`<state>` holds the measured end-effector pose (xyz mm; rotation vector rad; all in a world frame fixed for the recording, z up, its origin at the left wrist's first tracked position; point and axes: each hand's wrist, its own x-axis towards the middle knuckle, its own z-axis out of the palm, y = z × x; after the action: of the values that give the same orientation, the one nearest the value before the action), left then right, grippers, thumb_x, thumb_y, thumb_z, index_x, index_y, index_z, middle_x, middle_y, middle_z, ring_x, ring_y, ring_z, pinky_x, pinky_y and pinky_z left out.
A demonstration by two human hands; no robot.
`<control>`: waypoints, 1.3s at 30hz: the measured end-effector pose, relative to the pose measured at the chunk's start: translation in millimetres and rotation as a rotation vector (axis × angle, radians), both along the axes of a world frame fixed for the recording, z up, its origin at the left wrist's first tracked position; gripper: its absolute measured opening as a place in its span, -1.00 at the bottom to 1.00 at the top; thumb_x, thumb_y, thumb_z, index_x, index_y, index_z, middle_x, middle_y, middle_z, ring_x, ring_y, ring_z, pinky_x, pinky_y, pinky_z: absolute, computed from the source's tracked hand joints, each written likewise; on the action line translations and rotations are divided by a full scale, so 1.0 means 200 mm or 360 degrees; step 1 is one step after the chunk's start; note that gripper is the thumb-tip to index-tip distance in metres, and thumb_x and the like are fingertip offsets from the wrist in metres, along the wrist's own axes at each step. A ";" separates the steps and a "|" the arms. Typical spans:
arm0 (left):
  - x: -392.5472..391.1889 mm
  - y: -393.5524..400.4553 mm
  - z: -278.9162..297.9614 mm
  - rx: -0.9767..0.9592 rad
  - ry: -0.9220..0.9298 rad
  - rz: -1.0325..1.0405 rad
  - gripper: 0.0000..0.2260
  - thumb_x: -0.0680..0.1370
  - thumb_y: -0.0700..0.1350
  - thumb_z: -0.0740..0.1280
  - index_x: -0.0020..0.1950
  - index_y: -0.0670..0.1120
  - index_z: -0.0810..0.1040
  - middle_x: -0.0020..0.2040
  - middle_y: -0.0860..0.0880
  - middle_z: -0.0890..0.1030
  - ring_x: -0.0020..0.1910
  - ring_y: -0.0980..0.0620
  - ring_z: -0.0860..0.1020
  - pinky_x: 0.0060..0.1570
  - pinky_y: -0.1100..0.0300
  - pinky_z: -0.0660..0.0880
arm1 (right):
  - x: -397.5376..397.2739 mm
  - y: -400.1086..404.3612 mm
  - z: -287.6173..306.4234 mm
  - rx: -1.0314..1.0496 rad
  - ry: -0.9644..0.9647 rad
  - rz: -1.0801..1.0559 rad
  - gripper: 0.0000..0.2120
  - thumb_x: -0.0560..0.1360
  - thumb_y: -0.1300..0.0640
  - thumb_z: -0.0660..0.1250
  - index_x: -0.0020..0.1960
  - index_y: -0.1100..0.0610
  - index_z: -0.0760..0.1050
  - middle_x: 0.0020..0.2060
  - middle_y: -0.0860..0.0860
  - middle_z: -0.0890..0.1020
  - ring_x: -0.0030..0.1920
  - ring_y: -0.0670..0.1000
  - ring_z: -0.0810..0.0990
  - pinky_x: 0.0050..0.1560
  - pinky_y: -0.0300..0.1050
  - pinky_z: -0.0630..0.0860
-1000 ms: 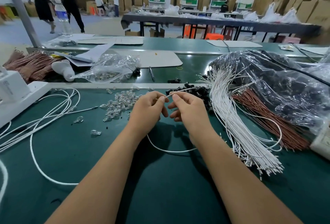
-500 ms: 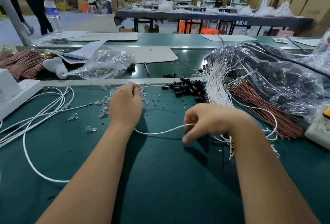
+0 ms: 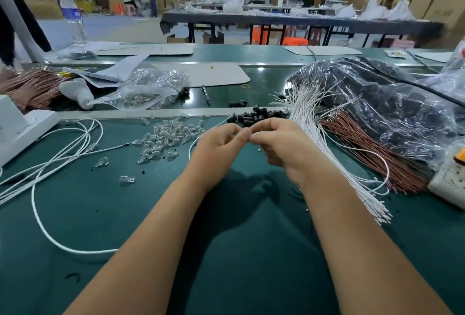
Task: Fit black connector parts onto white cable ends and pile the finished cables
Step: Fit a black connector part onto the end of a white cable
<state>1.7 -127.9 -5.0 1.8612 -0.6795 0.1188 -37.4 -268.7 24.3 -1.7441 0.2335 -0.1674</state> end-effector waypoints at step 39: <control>0.05 0.03 -0.06 -0.0041 0.0068 -0.0148 -0.76 0.63 0.02 0.22 -0.17 -0.02 0.56 -0.43 0.05 0.36 -0.40 0.09 0.35 -0.28 0.17 0.35 | 0.04 0.02 -0.06 0.1616 -0.0670 0.0242 -0.85 0.37 0.24 0.35 -0.19 0.12 0.70 -0.22 0.03 0.69 -0.23 -0.08 0.66 -0.06 -0.26 0.60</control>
<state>11.8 -122.2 -16.3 1.7992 -0.7301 0.0274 -28.5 -265.2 12.2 -0.6864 -0.1220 -0.2448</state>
